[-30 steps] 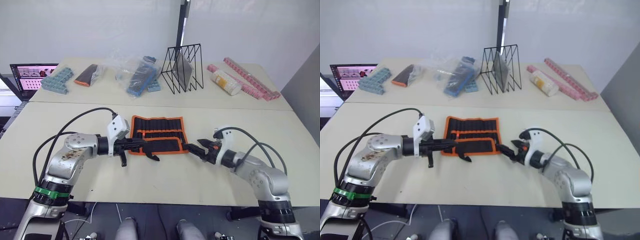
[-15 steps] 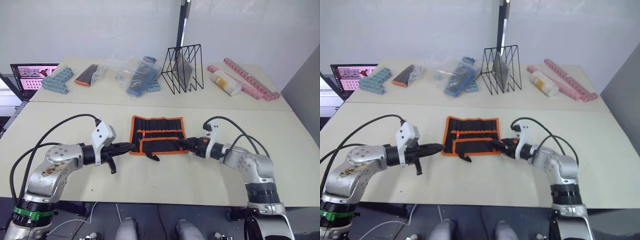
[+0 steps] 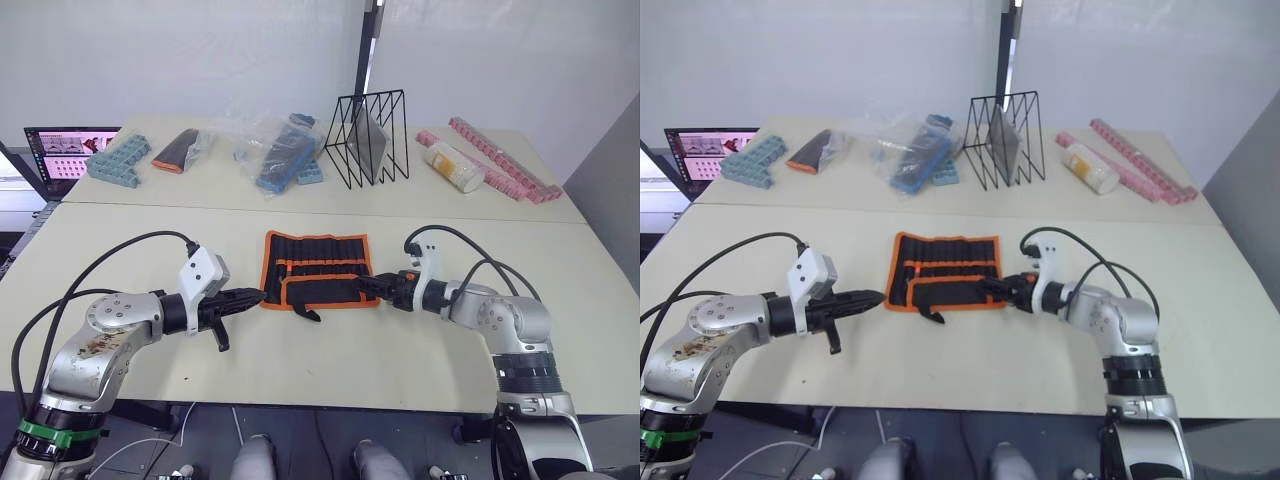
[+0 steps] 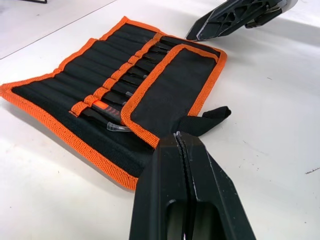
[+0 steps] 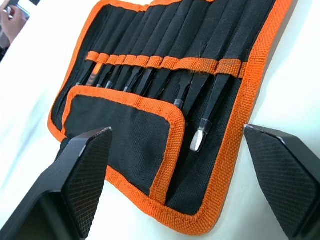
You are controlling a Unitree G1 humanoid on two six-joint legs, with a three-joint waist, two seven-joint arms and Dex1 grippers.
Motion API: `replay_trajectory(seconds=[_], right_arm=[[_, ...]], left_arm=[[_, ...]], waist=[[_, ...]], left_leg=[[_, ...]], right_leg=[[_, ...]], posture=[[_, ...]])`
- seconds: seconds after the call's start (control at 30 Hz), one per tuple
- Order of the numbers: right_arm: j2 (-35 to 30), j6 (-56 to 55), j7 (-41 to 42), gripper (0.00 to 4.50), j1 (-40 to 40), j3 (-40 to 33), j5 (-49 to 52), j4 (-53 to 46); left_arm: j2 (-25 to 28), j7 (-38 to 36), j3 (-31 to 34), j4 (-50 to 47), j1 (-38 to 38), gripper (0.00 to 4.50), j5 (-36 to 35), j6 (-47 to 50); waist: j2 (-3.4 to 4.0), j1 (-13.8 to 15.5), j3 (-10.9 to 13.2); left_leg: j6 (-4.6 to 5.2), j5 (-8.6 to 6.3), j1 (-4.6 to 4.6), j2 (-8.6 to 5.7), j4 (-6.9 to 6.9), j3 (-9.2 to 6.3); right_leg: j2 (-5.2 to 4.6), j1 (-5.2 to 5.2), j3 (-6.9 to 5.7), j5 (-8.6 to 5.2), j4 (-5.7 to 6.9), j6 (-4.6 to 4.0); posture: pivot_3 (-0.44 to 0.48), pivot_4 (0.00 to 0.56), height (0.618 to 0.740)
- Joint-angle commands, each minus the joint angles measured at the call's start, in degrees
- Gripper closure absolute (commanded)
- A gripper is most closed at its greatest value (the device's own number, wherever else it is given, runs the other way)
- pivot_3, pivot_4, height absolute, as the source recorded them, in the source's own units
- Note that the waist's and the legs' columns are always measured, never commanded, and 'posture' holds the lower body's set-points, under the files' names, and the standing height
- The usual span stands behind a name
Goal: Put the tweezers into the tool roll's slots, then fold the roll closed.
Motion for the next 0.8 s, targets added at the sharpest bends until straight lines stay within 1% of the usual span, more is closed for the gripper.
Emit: replay_trajectory(seconds=[0.03, 0.1, 0.27, 0.4, 0.8], right_arm=[[2.98, 4.05, -0.12, 0.07, 0.09, -0.66, 2.88, -0.07], [4.33, 4.60, -0.29, 0.07, -0.40, -2.74, 3.89, 1.00], [4.35, 4.99, 0.41, 0.07, -1.45, -7.75, 5.53, 5.42], [5.22, 5.90, 0.30, 0.07, -2.32, -10.99, 8.06, 8.38], [7.49, 8.57, -1.03, 0.07, -3.29, -13.62, 11.32, 9.93]], left_arm=[[0.35, 0.66, 0.29, -2.43, 0.17, 4.50, -0.04, -0.61], [0.39, 0.86, 0.23, -2.72, 0.35, 4.50, -0.24, -0.36], [1.15, 1.08, 0.09, -3.53, 1.65, 4.50, -0.06, -0.06], [1.17, 1.40, -0.13, -3.72, 1.68, 4.50, 0.00, -0.08], [0.99, 1.99, -0.63, -3.40, 1.65, 4.50, 0.33, -0.70]], waist=[[0.00, 0.00, 0.00], [0.00, -0.37, 0.00], [0.00, -1.13, 0.00], [0.00, -1.20, 0.00], [0.01, -1.55, 0.00]], left_leg=[[0.00, 0.00, 0.00, 0.00, 0.00, 0.00], [0.00, 0.00, 0.00, 0.00, -0.02, -0.02], [0.00, 0.00, 0.00, 0.00, -0.09, -0.04], [0.00, 0.00, 0.00, -0.01, -0.08, -0.10], [0.00, 0.00, 0.00, -0.01, -0.14, -0.16]], right_leg=[[0.00, 0.00, 0.00, 0.00, 0.00, 0.00], [0.00, -0.01, -0.02, 0.00, 0.00, 0.00], [0.02, -0.01, -0.03, 0.00, 0.01, 0.00], [0.01, 0.04, -0.06, 0.00, 0.01, 0.00], [0.02, 0.03, -0.13, 0.00, 0.01, -0.01]], posture=[[0.000, 0.150, 0.726], [0.000, 0.150, 0.726], [0.000, 0.150, 0.726], [0.000, 0.150, 0.726], [0.000, 0.150, 0.726]])
